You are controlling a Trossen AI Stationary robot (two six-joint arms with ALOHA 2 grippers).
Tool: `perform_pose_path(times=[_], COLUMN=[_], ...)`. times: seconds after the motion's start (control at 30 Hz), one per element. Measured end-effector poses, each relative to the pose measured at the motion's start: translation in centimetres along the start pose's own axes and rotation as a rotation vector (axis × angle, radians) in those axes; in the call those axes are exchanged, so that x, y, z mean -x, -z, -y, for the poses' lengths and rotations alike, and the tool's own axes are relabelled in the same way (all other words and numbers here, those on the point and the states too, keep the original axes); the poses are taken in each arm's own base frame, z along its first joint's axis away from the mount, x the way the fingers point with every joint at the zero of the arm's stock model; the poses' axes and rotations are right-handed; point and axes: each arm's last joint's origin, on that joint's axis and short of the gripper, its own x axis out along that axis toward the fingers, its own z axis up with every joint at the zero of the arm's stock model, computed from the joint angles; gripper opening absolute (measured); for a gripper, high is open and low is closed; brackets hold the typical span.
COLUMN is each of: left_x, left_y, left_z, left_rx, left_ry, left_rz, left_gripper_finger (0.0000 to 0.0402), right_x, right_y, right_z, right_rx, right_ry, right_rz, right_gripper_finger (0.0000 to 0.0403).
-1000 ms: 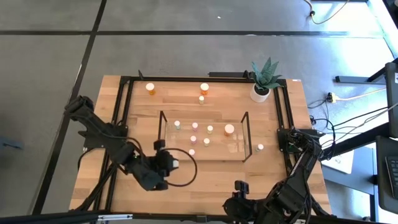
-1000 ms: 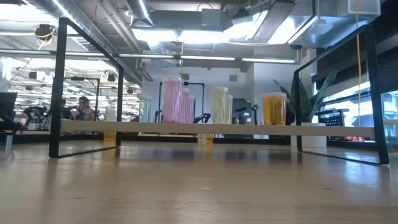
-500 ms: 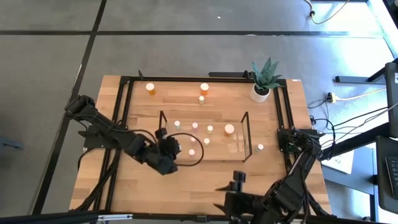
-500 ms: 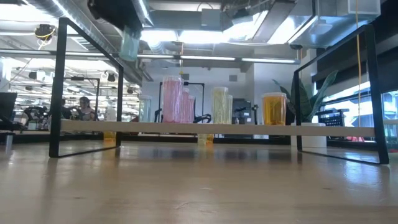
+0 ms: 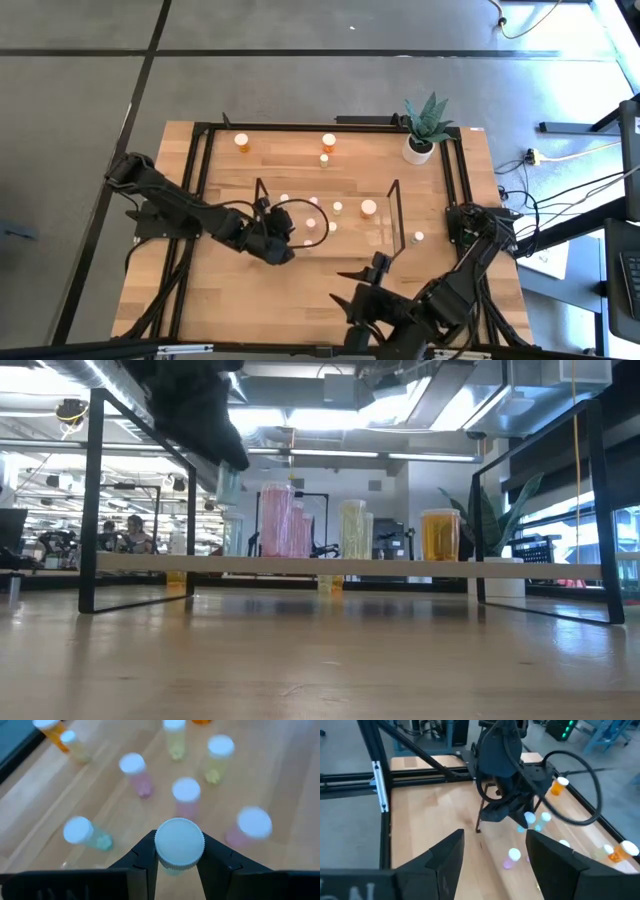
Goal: Pick and place medicine bottles onto shelf by color
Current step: Put the bottom blue pill bottle on the shelf aligned with the other blue pill bottle
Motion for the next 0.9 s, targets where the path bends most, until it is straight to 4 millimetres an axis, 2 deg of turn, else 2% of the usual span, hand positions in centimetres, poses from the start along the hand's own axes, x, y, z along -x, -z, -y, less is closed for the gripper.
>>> perform_pose_path(times=[0.17,0.43,0.67,0.9], left_x=[-0.9,-1.9,-1.7,-0.5], left_y=[0.1,0.9,0.8,-0.5], left_z=[-0.3,-1.0,-0.8,0.1], left_rx=[0.059,0.077,0.071,0.022], left_ry=[-0.013,-0.018,0.005,0.048], left_rz=[0.051,-0.013,-0.013,0.02], left_gripper_finger=[0.0101,0.0101,0.0101,0.0101], right_x=[-1.0,-1.9,-2.1,-2.0], right_y=[-0.3,-0.5,-0.5,-0.3], right_z=[0.5,0.6,0.5,0.3], right_rx=[-0.015,-0.041,-0.051,-0.052], right_ry=[-0.019,-0.115,-0.215,-0.284], right_rz=[-0.042,-0.137,-0.221,-0.279], right_gripper_finger=[0.0215,0.0215,0.0215,0.0215])
